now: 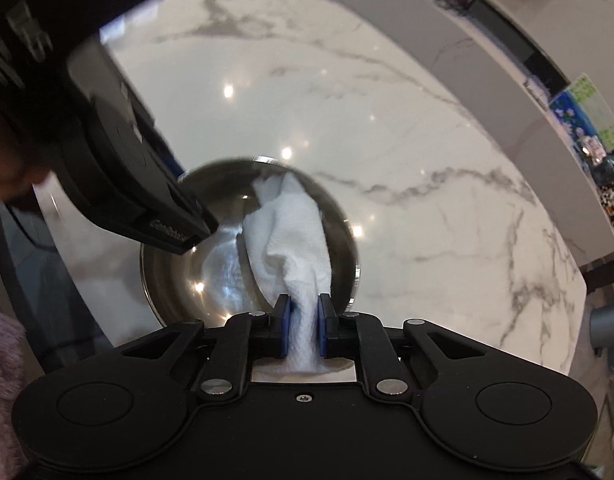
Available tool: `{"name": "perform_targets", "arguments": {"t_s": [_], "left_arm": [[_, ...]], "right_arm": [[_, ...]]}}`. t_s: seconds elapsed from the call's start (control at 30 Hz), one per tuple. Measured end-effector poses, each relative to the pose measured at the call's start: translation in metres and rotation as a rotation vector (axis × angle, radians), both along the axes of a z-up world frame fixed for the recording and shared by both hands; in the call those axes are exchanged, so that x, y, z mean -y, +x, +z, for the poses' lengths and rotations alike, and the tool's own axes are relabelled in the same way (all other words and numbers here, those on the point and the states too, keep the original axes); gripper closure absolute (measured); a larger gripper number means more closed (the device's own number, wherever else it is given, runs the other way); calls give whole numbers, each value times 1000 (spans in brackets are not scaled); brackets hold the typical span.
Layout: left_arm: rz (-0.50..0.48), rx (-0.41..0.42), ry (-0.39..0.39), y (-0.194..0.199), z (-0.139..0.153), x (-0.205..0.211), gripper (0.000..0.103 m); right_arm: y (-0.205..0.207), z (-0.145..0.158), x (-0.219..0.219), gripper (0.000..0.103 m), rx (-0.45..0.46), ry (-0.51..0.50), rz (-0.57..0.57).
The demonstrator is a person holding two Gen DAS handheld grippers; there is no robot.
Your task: Clean bowl
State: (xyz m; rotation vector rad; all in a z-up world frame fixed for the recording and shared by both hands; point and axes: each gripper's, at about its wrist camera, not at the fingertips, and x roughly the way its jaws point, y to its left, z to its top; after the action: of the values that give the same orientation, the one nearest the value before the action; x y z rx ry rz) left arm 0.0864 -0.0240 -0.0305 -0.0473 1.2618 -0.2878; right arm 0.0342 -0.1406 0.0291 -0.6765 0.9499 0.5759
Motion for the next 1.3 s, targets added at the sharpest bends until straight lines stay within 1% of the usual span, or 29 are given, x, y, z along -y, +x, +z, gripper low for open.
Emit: {"name": "perform_targets", "arguments": {"t_s": [0.17, 0.23, 0.27, 0.4, 0.57, 0.63, 0.73, 0.93, 1.1, 1.2, 1.3], "left_arm": [[43, 5, -55, -3, 0, -9, 79], [47, 10, -66, -4, 1, -10, 75], [48, 14, -70, -5, 1, -10, 71], [54, 32, -69, -13, 6, -16, 70], [69, 36, -79, -17, 2, -15, 70], [73, 36, -68, -18, -1, -14, 70], [86, 29, -61, -20, -5, -14, 70], [104, 32, -79, -24, -7, -13, 70], [107, 45, -66, -26, -6, -8, 70], [124, 53, -63, -25, -5, -10, 70], [147, 57, -66, -21, -5, -13, 71]], "right_arm": [[-5, 23, 32, 92, 48, 127, -122], [-7, 26, 45, 92, 63, 163, -174], [-9, 25, 53, 92, 70, 182, -213], [-5, 8, 71, 92, 90, 242, -328], [0, -22, 76, 92, 73, 301, -417], [2, -32, 79, 92, 66, 331, -448], [-5, -39, 85, 92, 65, 395, -479], [-18, -45, 80, 92, 79, 454, -486], [-29, -50, 75, 91, 90, 503, -491], [-27, -50, 72, 91, 103, 506, -485], [-19, -50, 72, 91, 104, 530, -483]]}}
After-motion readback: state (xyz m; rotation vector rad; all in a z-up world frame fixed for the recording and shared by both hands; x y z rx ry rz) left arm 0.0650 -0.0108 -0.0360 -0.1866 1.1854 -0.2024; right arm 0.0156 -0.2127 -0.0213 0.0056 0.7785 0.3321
